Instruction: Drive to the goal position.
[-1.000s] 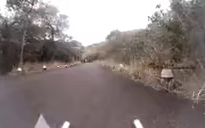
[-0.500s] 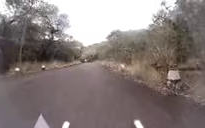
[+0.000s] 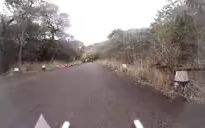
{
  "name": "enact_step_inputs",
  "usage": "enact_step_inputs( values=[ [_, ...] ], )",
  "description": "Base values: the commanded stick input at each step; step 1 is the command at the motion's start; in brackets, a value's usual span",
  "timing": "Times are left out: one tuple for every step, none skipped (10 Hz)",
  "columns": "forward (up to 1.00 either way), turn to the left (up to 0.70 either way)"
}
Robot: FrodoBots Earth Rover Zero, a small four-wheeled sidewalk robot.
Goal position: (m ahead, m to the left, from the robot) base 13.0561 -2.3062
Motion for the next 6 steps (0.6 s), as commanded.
enact_step_inputs(
  values=[
    [0.50,0.00],
    [0.50,0.00],
    [0.50,0.00],
    [0.50,0.00],
    [0.50,0.00],
    [0.50,0.00]
  ],
)
